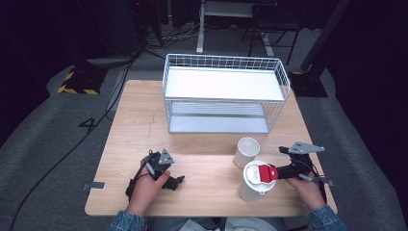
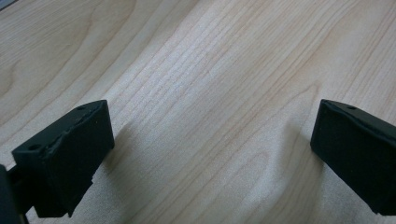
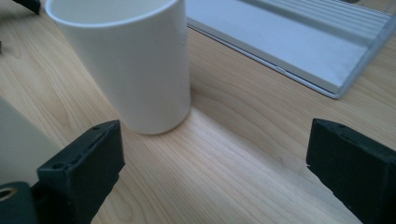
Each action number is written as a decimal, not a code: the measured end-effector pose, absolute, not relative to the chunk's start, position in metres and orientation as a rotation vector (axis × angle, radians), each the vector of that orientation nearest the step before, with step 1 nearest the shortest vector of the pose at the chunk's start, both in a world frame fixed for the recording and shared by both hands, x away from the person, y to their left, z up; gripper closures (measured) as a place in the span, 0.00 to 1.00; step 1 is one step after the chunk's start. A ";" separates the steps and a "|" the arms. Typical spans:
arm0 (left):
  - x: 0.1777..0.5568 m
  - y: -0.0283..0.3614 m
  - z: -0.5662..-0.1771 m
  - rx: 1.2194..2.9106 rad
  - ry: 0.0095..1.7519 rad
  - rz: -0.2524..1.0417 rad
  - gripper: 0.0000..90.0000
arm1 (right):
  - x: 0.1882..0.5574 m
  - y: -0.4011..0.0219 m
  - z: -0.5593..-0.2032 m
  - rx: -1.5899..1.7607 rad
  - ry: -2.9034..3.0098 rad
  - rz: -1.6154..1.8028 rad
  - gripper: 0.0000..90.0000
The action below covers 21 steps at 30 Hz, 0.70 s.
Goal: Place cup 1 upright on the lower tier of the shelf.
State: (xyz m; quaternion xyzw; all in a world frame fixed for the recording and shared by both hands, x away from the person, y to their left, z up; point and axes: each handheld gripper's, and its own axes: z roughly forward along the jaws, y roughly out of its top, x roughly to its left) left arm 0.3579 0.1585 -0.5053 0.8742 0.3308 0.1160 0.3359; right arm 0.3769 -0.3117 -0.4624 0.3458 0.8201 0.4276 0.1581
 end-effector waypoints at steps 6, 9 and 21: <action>0.358 0.158 -0.505 2.280 0.863 0.302 0.00 | 0.385 -0.304 -0.463 0.980 2.375 1.317 0.05; 0.358 0.158 -0.505 2.280 0.863 0.302 0.00 | 0.387 -0.299 -0.462 0.944 2.392 1.320 0.05; 0.358 0.158 -0.505 2.279 0.863 0.302 0.00 | 0.401 -0.288 -0.466 0.891 2.437 1.402 0.06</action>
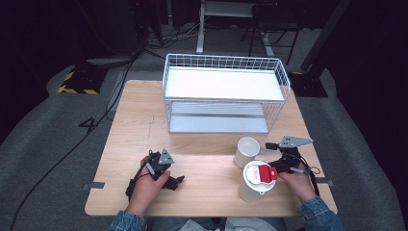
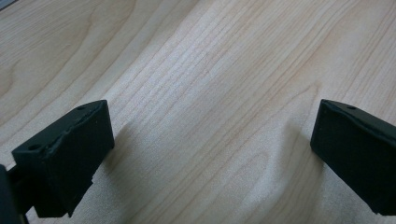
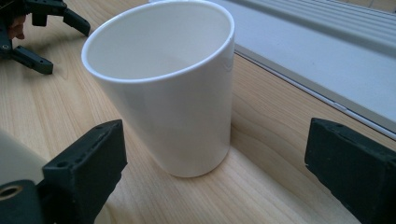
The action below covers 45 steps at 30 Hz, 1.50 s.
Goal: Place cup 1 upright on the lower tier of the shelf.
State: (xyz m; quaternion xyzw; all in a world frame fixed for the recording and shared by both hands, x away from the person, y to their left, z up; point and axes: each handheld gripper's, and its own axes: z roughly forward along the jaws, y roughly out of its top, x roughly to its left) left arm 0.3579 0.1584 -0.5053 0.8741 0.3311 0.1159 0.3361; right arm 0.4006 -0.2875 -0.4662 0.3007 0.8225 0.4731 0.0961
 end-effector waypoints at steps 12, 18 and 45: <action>0.358 0.158 -0.505 2.279 0.863 0.302 0.00 | 0.413 -0.275 -0.480 0.794 2.487 1.417 0.07; 0.358 0.158 -0.505 2.279 0.863 0.302 0.00 | 0.417 -0.268 -0.485 0.758 2.477 1.430 0.09; 0.358 0.158 -0.505 2.280 0.862 0.300 0.00 | 0.425 -0.242 -0.496 0.653 2.463 1.429 0.25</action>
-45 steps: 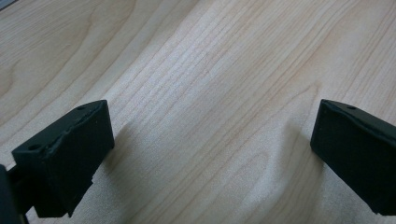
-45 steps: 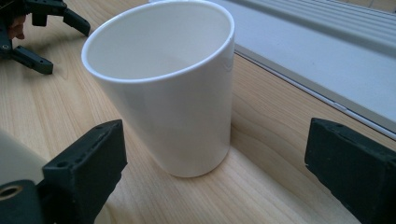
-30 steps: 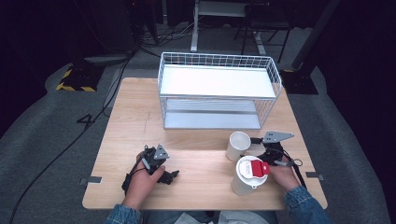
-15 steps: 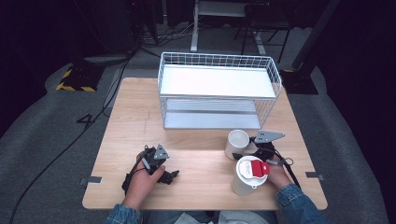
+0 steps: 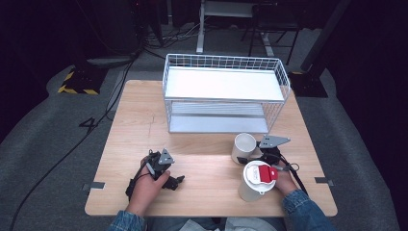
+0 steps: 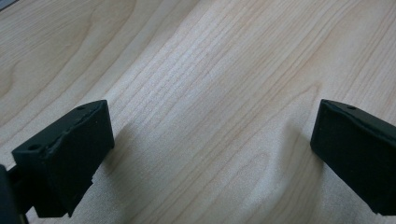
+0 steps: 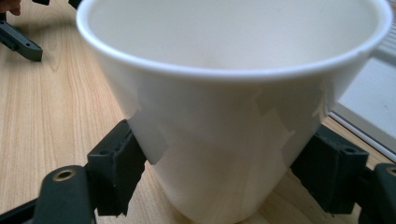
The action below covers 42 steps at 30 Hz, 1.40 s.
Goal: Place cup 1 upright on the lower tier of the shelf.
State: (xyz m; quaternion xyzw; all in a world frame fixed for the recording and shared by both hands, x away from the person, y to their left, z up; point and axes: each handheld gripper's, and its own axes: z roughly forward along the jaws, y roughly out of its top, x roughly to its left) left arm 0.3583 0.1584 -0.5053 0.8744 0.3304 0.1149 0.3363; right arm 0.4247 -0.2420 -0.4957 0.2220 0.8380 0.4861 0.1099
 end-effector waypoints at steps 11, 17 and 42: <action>0.358 0.158 -0.505 2.280 0.861 0.299 0.00 | 0.423 -0.242 -0.493 0.639 2.456 1.437 0.25; 0.358 0.158 -0.505 2.281 0.862 0.302 0.00 | 0.426 -0.235 -0.482 0.625 2.478 1.422 0.25; 0.358 0.158 -0.505 2.282 0.861 0.302 0.00 | 0.464 -0.208 -0.441 0.690 2.379 1.388 0.25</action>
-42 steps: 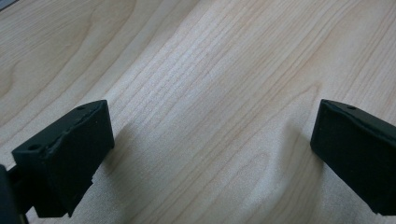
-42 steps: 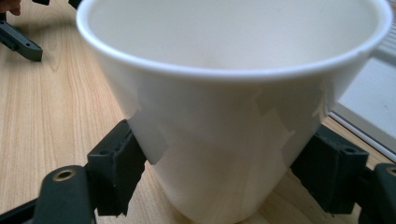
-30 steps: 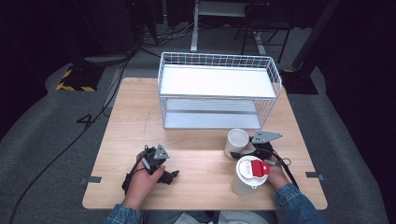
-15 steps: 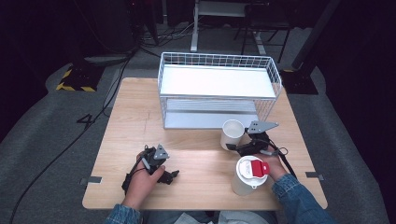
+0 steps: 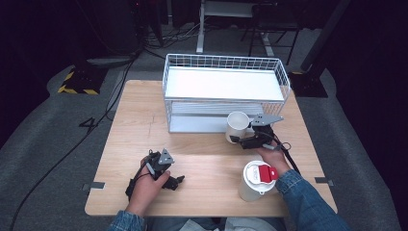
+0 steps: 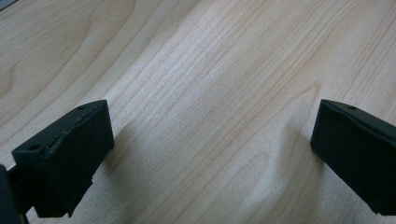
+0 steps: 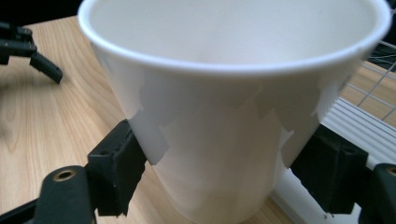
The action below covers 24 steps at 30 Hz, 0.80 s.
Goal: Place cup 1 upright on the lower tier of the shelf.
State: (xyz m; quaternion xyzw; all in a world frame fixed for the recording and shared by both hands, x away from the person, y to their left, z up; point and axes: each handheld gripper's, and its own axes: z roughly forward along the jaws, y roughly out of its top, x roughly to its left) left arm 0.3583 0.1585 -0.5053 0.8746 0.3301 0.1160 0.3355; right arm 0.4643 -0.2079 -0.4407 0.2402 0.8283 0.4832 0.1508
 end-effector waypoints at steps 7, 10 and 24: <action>0.358 0.158 -0.505 2.281 0.862 0.302 0.00 | 0.477 -0.204 -0.439 0.755 2.318 1.362 0.25; 0.358 0.158 -0.505 2.281 0.861 0.302 0.00 | 0.483 -0.204 -0.442 0.820 2.285 1.342 0.25; 0.358 0.158 -0.505 2.281 0.861 0.301 0.00 | 0.504 -0.204 -0.455 0.911 2.221 1.283 0.25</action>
